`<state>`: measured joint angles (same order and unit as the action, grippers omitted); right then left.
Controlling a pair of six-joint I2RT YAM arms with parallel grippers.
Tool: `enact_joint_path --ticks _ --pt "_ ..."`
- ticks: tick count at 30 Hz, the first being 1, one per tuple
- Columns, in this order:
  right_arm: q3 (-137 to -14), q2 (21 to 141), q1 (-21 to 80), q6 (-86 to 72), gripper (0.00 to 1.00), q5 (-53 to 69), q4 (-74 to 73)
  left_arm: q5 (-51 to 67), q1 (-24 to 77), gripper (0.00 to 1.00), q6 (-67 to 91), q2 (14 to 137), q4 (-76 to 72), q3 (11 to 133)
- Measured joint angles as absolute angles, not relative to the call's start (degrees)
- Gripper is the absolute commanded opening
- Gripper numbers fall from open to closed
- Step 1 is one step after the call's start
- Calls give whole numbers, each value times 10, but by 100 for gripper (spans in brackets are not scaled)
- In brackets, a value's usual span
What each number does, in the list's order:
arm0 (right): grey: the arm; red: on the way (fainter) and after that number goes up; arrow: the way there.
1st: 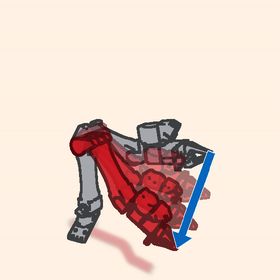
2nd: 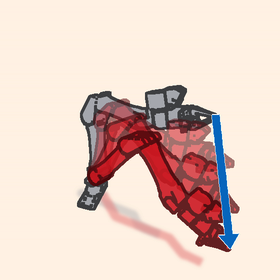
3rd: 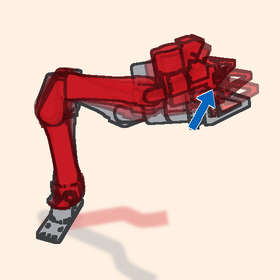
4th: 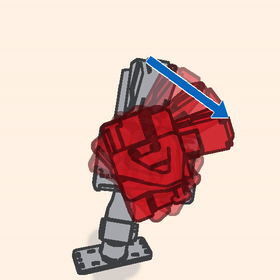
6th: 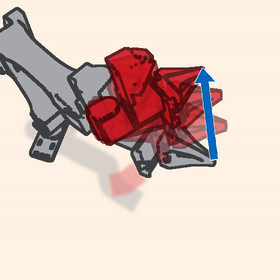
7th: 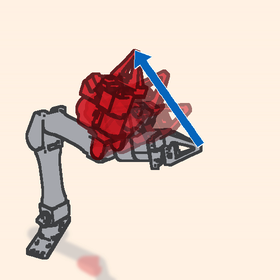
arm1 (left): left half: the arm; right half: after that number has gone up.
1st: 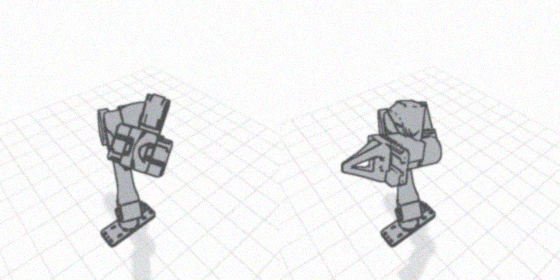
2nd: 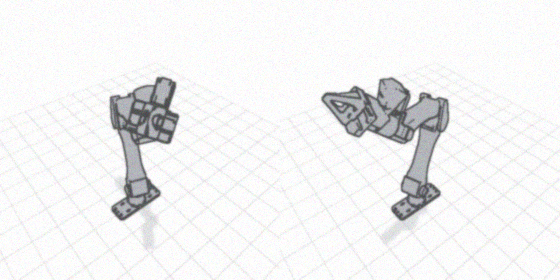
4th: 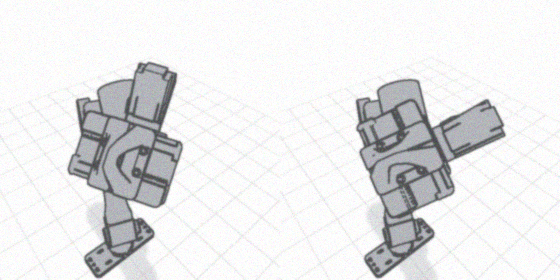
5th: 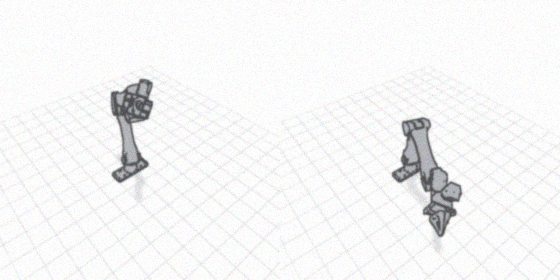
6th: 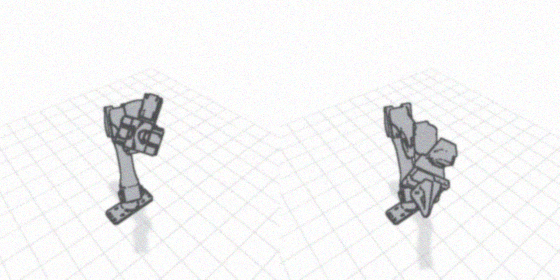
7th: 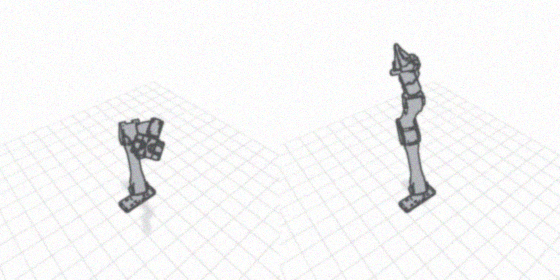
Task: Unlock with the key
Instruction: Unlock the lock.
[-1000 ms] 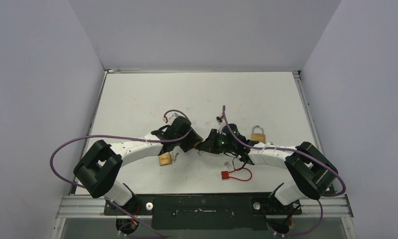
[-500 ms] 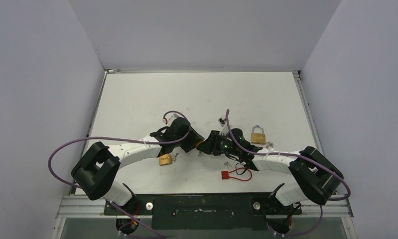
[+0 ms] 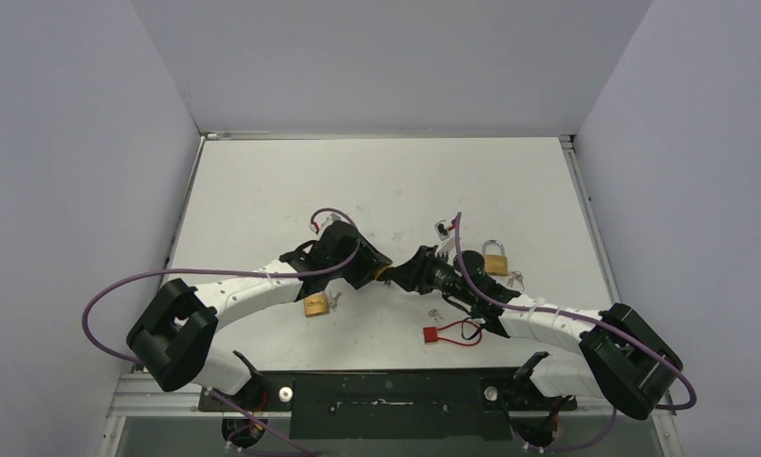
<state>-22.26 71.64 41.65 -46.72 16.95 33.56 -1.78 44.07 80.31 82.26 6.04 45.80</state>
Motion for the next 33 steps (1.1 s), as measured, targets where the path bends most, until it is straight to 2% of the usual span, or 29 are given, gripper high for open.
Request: enact_joint_path --ticks 4,9,14,16,20,24,26,30,33 --pt "-223 717 416 -467 54 169 336 -15 438 0 803 823 60 458" --pt "-221 717 417 -468 62 167 336 -15 431 0 803 823 60 458" --pt "-213 717 426 -469 66 157 336 -16 428 0 809 822 60 458" --pt "-211 717 432 -469 63 151 337 -19 427 0 816 819 60 458" --pt "-210 717 447 -465 42 133 337 -31 426 0 831 811 62 458" --pt "-216 725 460 -458 30 111 334 -37 425 0 845 804 62 458" --pt "-222 734 463 -457 30 102 334 -38 425 0 850 803 62 458" --pt "-228 745 466 -456 44 90 336 -38 425 0 854 803 62 458" --pt "-229 747 468 -455 45 82 338 -38 425 0 855 803 62 457"
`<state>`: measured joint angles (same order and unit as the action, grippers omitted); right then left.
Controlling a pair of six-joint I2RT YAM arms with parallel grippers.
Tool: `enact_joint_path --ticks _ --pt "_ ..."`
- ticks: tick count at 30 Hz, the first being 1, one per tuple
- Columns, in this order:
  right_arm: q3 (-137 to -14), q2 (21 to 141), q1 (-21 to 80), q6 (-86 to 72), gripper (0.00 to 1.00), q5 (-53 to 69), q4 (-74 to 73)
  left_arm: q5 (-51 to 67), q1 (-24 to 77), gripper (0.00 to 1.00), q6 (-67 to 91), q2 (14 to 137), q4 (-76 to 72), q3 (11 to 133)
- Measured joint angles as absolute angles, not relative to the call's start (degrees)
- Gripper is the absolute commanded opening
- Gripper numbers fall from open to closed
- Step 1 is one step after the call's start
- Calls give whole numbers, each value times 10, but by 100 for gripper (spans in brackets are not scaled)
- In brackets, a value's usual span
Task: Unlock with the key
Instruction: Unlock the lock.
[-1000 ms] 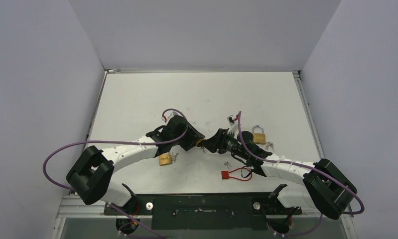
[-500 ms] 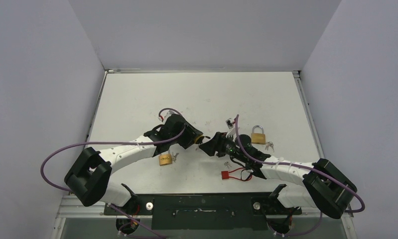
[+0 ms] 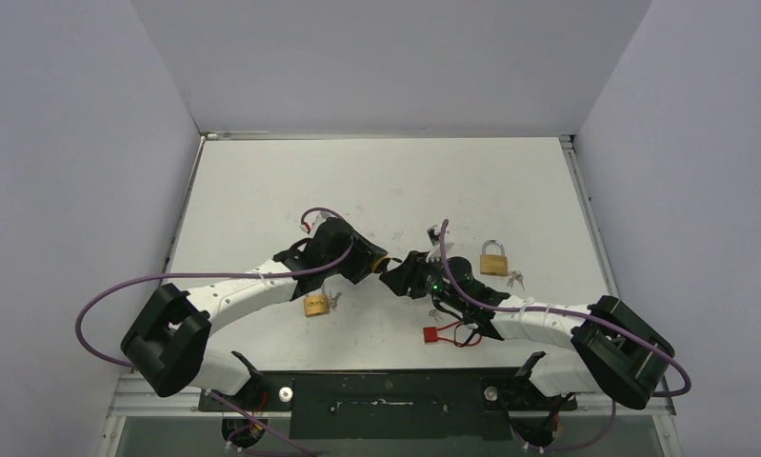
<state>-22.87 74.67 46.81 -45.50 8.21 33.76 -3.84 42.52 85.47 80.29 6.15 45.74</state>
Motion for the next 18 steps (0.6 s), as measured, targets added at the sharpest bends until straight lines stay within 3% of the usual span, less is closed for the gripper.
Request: enact_joint_path --ticks 7,18 --pt "-230 746 470 -457 26 63 338 -38 425 0 857 803 62 457" --pt "-230 746 470 -467 18 62 355 -37 425 0 860 803 61 456"
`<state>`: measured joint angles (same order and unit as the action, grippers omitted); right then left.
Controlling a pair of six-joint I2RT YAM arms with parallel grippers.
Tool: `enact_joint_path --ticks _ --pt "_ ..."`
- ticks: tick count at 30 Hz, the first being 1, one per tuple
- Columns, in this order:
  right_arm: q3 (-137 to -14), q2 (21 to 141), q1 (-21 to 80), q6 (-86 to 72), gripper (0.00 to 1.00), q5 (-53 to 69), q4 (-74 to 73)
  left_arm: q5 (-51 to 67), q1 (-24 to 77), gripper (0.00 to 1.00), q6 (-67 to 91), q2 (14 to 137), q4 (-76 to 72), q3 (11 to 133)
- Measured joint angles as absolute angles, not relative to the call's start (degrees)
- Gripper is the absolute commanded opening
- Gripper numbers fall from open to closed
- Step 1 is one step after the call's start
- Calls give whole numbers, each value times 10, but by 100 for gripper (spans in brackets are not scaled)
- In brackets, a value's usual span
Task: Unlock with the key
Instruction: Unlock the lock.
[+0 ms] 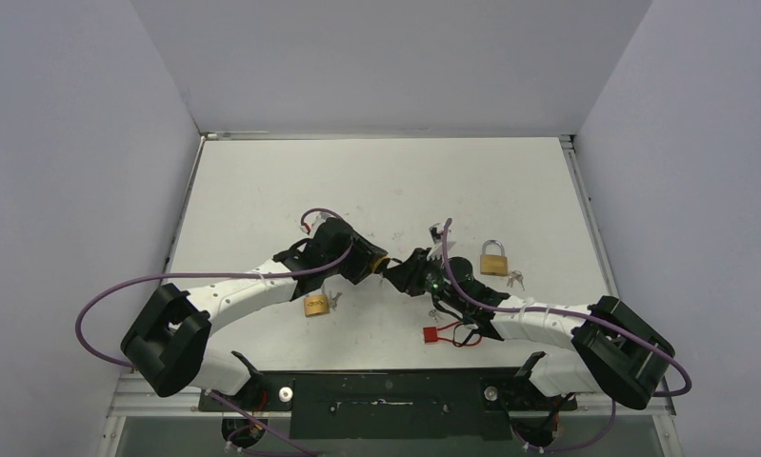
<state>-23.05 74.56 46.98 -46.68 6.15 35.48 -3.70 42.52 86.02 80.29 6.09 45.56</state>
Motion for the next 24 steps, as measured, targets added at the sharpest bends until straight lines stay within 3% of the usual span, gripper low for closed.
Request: enact_joint_path --ticks 8,18,21,24 --pt "-236 756 464 -477 0 65 368 -27 424 0 865 803 56 447" --pt "-258 793 462 -491 0 82 366 -31 415 0 871 802 41 430" --pt "-258 795 461 -493 18 86 367 -30 415 0 876 802 37 428" --pt "-258 795 461 -498 20 89 367 -26 415 0 880 801 33 428"
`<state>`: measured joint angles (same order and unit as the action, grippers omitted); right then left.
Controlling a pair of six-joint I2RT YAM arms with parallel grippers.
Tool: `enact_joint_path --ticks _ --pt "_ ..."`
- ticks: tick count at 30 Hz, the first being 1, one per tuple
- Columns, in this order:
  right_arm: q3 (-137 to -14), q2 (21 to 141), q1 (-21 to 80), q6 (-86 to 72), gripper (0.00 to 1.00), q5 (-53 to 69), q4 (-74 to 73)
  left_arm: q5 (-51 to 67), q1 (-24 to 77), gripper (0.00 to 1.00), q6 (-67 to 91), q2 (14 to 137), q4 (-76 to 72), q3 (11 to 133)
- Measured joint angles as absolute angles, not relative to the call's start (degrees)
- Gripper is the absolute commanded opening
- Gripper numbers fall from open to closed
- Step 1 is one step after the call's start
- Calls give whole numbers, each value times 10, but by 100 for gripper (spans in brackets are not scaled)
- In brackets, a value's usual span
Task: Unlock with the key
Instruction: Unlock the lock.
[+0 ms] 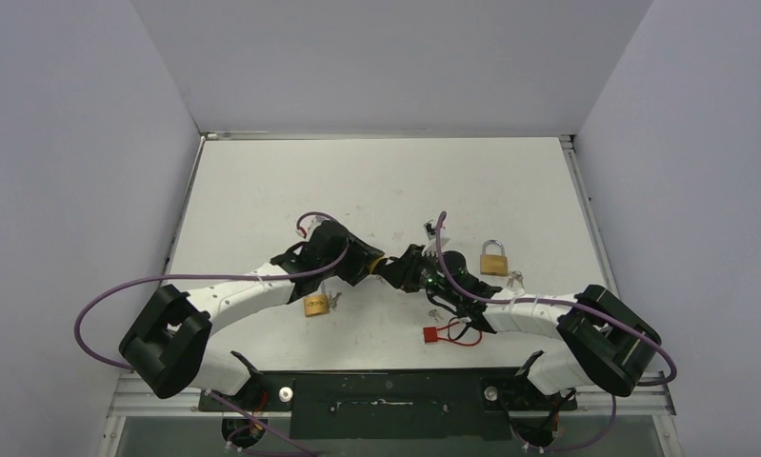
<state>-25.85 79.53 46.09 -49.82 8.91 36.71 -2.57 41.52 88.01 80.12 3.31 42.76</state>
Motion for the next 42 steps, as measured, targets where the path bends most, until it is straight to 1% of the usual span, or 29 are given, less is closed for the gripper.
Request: enact_joint_path --ticks 3,11,12,16,26,35,39,42 --pt "-258 795 461 -501 18 90 368 -31 416 0 879 790 35 428" --pt "-258 793 462 -505 19 91 380 -59 420 0 870 766 56 428" --pt "-258 793 462 -506 17 91 380 -59 420 0 869 766 56 428" --pt "-258 789 462 -505 0 93 380 -58 420 0 868 766 56 428" --pt "-262 785 460 -507 0 94 377 -48 419 0 870 766 46 428" --pt "-316 839 445 -507 0 122 371 -62 401 0 900 766 2 406" --pt "-317 842 423 -545 0 156 374 -61 399 0 904 766 -24 398" --pt "-315 842 395 -607 0 195 397 -57 397 0 888 765 -63 397"
